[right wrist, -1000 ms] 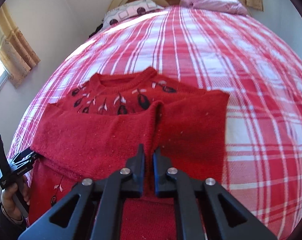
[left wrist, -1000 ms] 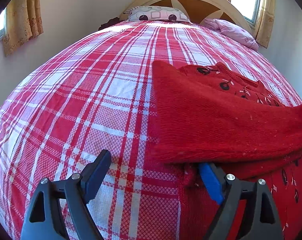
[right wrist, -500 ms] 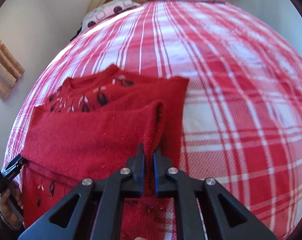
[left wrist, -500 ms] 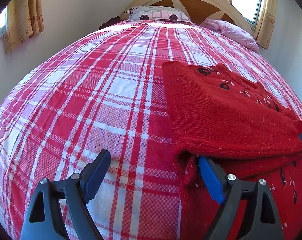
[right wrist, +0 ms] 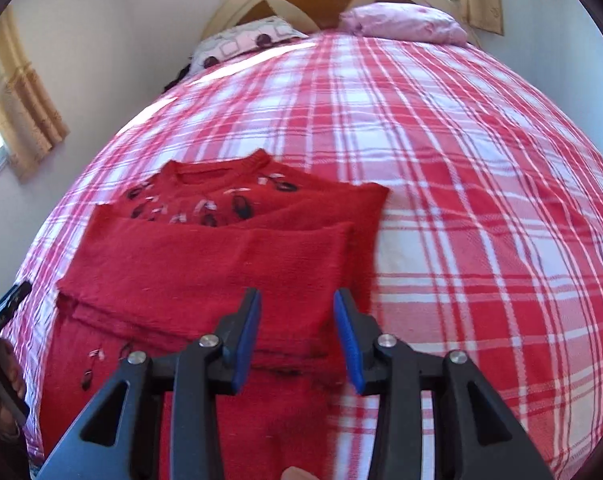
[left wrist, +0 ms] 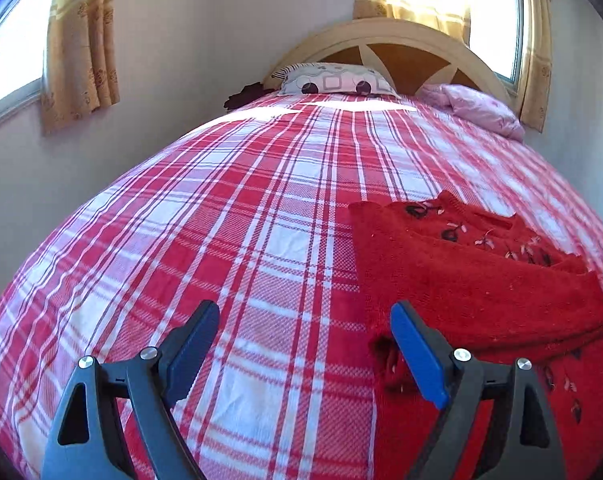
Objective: Fold small clothes
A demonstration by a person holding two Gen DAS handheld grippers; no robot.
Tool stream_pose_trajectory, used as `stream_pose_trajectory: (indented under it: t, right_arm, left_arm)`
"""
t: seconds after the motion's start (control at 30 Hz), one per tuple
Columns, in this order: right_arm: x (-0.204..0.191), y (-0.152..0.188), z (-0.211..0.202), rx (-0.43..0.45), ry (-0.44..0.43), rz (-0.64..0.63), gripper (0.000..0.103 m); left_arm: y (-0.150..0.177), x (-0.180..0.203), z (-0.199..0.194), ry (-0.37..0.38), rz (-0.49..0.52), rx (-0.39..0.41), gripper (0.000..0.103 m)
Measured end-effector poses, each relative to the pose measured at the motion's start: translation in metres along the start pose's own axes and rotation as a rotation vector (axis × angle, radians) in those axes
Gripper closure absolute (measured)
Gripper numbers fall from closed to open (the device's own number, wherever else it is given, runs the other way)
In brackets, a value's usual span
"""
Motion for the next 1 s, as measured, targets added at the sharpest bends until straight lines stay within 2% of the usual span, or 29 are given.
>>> stream_pose_trajectory:
  t: [0.13,0.2,0.6,1.0]
  right_arm:
    - [-0.018,0.006,0.018,-0.037,-0.011,-0.061,0.066]
    - [-0.017,0.011,0.024,-0.055,0.006,-0.067,0.067]
    - [-0.014,0.024,0.032,-0.074,0.018,-0.067,0.069]
    - [-0.015,0.026,0.034,-0.073,0.030,-0.064,0.069]
  left_arm:
    - [0.014,0.013,0.035,-0.063,0.078,-0.106,0.015]
    - [0.021,0.011,0.043,-0.059,0.075,-0.138,0.015]
    - [0.023,0.000,0.047,-0.028,0.009,-0.162,0.013]
    - [0.024,-0.001,0.048,-0.024,0.008,-0.168,0.011]
Point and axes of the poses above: each gripper's, at about its wrist camera, not at the fingertips, and z roughly the way its jaws point, x to its right, y to its underside, the point moved 1 cm from there along z, roughly the way its jaws point, and after that the axes turned 2 degrees about -z, right-handed, at the moved point
